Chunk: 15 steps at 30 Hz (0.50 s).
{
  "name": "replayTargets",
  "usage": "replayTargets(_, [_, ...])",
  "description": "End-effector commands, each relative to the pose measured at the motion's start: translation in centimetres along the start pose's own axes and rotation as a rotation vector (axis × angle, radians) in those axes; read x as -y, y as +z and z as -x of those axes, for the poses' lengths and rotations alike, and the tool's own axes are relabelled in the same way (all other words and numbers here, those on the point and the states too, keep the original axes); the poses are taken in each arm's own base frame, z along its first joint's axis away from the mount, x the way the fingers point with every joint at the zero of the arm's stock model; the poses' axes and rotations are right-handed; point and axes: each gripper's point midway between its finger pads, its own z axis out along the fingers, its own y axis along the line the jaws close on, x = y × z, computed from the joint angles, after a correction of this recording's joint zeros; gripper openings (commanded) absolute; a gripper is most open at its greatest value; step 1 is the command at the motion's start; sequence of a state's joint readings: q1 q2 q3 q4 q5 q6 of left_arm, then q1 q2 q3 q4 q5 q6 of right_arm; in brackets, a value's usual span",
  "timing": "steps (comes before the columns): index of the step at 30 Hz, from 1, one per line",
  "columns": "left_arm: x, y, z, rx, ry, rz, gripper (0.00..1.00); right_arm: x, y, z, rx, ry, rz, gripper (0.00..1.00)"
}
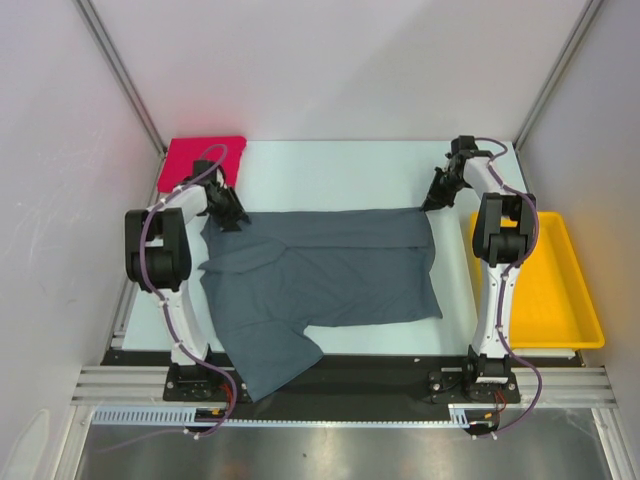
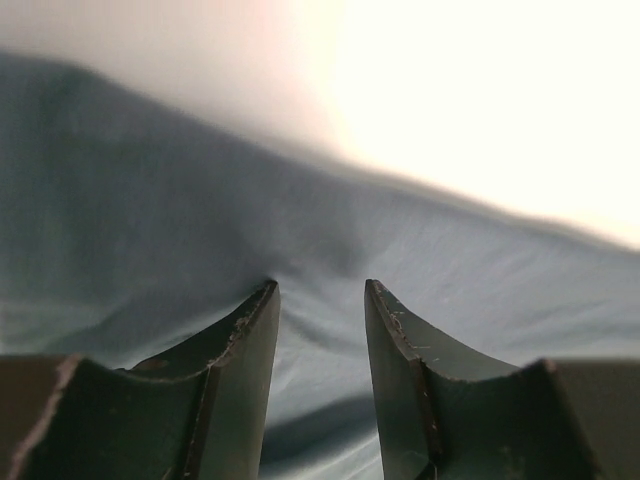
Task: Fold and stack the t-shirts
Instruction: Fold the tshirt
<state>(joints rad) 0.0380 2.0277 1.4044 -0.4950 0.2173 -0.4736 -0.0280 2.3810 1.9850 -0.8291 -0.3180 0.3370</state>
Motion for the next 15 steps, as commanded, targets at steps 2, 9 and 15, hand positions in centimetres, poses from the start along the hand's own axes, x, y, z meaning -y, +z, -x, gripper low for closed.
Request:
replayTargets(2, [0.0, 2.3, 1.7, 0.029, -0.022, -0.008, 0.46, 1.9, 1.3, 4.3, 0.127, 0.006, -0.059, 0.05])
replayTargets(9, [1.8, 2.5, 3.8, 0.065, 0.018, -0.030, 0.43, 2.2, 1.1, 7.4, 0.194, 0.026, -0.066, 0.04])
replayTargets(15, [2.9, 0.8, 5.2, 0.116, 0.043, -0.036, 0.46, 2.2, 0.8, 9.2, 0.220, 0.008, -0.057, 0.10])
